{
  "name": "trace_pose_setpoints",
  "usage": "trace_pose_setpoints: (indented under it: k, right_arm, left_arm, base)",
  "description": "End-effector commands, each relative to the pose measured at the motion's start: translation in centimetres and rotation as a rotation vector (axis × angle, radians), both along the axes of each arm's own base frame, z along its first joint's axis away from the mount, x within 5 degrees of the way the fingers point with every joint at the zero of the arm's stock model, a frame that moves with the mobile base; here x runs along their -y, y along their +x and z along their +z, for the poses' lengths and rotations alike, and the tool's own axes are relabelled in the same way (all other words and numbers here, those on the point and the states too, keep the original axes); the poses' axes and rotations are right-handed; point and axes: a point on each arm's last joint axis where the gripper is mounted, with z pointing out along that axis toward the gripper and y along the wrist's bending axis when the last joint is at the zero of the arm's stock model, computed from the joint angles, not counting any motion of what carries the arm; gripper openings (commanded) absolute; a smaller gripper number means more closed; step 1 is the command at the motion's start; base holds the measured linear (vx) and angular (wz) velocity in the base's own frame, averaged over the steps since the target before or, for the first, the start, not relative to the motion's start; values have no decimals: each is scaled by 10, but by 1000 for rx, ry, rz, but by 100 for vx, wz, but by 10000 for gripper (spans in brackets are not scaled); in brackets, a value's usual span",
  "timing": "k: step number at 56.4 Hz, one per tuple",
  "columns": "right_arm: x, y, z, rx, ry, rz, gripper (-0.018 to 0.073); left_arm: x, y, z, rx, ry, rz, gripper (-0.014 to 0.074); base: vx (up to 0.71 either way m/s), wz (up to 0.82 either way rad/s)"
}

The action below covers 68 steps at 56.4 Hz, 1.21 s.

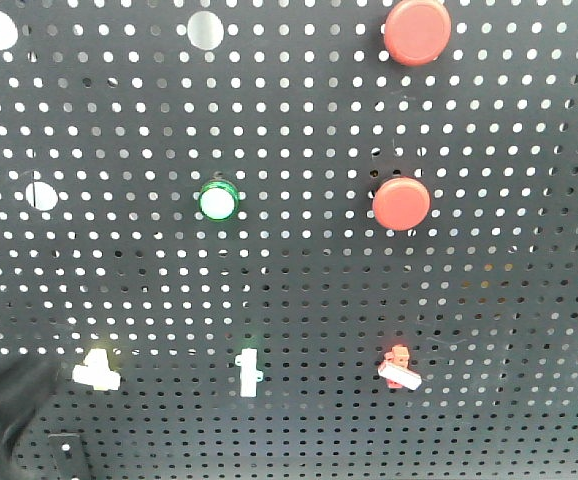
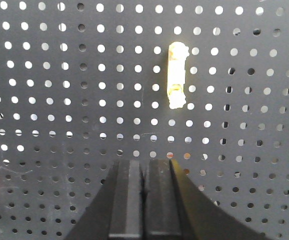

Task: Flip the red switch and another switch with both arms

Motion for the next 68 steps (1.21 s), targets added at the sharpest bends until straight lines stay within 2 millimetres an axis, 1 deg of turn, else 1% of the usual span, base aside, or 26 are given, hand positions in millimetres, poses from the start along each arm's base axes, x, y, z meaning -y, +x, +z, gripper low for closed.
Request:
trace_pose_setpoints:
  k: [1, 11, 26, 29, 34, 37, 49, 55, 59, 68]
  right_arm:
    - [-1, 0, 18, 105, 2, 10, -6]
    - [-1, 0, 18, 105, 2, 10, -6]
    - [-1, 0, 18, 103, 2, 10, -6]
    - [-1, 0, 18, 103, 2, 10, -6]
    - [-1, 0, 18, 98, 2, 9, -6]
    - [-1, 0, 17, 94, 2, 8, -6]
    - [-1, 0, 17, 90, 2, 7, -6]
    - [-1, 0, 17, 90, 2, 7, -6]
    - [-1, 0, 17, 90, 2, 7, -6]
    - [-1, 0, 17, 90, 2, 7, -6]
  left_arm:
    - [3, 6, 17, 79, -53, -11, 1]
    - [5, 12, 7, 29, -44, -8, 1]
    - [5, 15, 1, -6, -31, -4, 1]
    - [6, 15, 3, 11, -38, -7, 1]
    - [7, 13, 13, 102, -80, -30, 1]
    - [7, 14, 17, 128, -90, -35, 1]
    - [9, 25, 19, 79, -67, -18, 1]
    - [10, 28, 13, 36, -50, -11, 1]
    - [9, 27, 7, 9, -41, -8, 1]
    - [8, 17, -8, -43, -60, -15, 1]
  base:
    - [0, 0]
    - [0, 0]
    - [0, 0]
    - [0, 0]
    - [0, 0]
    - [0, 0]
    - [0, 0]
    - [0, 0]
    - [0, 1]
    - [0, 0]
